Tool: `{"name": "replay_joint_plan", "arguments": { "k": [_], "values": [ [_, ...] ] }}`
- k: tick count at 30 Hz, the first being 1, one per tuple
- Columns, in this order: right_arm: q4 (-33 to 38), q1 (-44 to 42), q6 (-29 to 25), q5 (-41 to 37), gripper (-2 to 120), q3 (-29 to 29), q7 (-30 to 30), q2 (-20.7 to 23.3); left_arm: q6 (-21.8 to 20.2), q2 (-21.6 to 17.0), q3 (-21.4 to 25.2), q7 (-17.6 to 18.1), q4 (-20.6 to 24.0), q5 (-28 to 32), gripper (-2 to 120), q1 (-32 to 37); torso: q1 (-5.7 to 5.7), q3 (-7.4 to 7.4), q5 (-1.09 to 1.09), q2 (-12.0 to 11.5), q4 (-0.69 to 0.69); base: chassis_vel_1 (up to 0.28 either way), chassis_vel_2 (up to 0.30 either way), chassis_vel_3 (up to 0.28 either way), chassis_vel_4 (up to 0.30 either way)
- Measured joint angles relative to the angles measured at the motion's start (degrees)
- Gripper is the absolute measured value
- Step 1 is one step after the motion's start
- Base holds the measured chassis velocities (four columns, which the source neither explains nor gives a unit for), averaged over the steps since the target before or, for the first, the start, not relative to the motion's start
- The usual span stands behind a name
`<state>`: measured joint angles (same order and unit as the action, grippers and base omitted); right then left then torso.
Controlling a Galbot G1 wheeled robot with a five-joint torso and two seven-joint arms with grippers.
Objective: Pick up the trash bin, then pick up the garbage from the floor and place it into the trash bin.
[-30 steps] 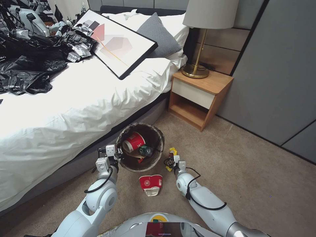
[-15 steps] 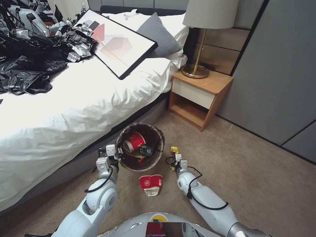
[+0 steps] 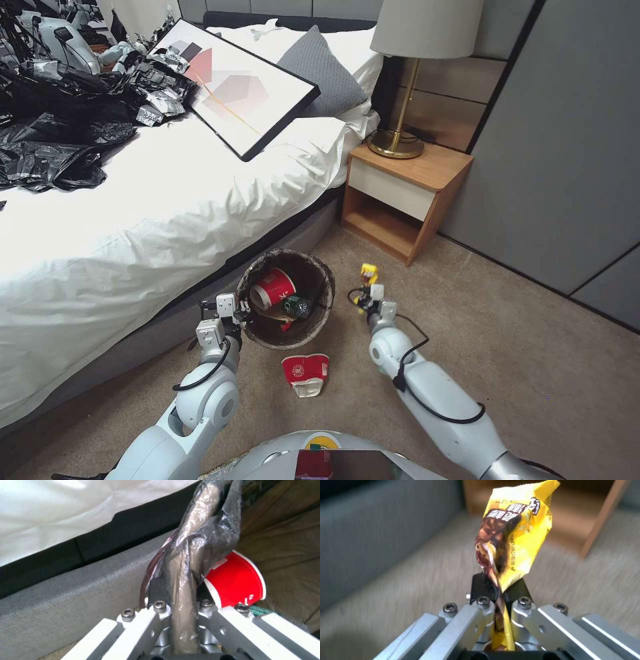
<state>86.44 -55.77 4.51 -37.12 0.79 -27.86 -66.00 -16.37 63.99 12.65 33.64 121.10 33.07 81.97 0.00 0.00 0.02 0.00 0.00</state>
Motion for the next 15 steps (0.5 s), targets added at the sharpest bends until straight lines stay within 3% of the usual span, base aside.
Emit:
{"name": "replay_joint_plan", "arguments": {
  "k": [12, 15],
  "values": [
    [23.69, -2.84, -0.51, 0.25, 0, 6.78, -1.4, 9.64, -0.64, 0.2, -0.4, 0.09, -0.08, -0.53, 0, 0.44, 0.0, 0.0, -0.02, 0.0, -0.01, 0.0, 0.0, 0.0, 0.0],
    [26.52, -3.34, -0.86, 0.46, 0, 7.4, -0.65, 10.67, -0.83, 0.19, -0.46, 0.11, 0.03, -0.58, 0, 0.56, 0.0, 0.0, 0.0, 0.0, 0.0, 0.0, 0.0, 0.0, 0.0]
  ]
}}
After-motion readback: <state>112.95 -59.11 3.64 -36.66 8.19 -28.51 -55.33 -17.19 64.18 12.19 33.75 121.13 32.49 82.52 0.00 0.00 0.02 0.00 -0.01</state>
